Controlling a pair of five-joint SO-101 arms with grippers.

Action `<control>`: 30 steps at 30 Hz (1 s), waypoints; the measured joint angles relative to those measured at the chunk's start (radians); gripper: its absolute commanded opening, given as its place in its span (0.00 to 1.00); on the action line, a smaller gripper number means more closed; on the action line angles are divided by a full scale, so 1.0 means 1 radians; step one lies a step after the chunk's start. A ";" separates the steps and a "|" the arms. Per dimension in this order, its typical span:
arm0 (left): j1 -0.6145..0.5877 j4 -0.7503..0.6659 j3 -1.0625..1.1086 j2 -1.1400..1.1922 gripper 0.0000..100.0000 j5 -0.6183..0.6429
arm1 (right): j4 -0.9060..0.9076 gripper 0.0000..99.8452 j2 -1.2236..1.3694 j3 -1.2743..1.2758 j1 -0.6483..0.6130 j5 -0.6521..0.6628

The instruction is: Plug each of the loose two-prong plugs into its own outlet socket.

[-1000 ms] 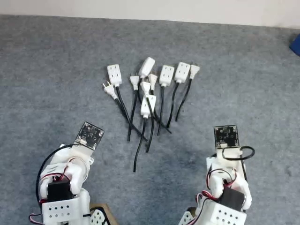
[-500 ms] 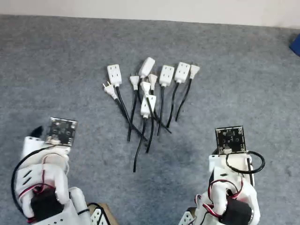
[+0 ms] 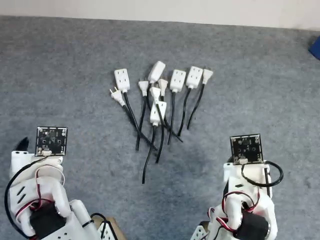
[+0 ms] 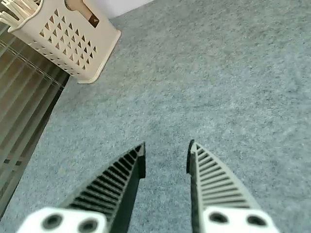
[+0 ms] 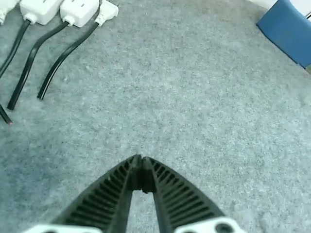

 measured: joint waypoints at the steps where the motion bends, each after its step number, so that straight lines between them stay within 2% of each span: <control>1: 0.000 0.000 0.000 0.000 0.15 0.000 | 0.000 0.01 0.000 0.000 -0.002 0.000; 5: -0.008 0.000 0.000 0.000 0.15 0.000 | -0.018 0.01 0.000 0.000 -0.002 -0.014; 9: -0.034 0.000 0.000 0.000 0.15 0.015 | -0.028 0.01 0.000 0.000 -0.002 -0.112; 13: -0.080 -0.038 -0.002 0.002 0.15 0.167 | -0.029 0.01 0.000 0.000 -0.003 -0.133; 16: -0.077 -0.025 -0.057 0.005 0.15 0.216 | -0.029 0.01 0.003 -0.017 -0.003 -0.135; 24: 0.158 0.330 -0.457 0.069 0.15 0.226 | 0.009 0.01 0.060 -0.298 -0.006 -0.069; 30: 0.302 0.562 -0.859 0.439 0.15 0.226 | 0.170 0.01 0.358 -0.626 -0.006 -0.063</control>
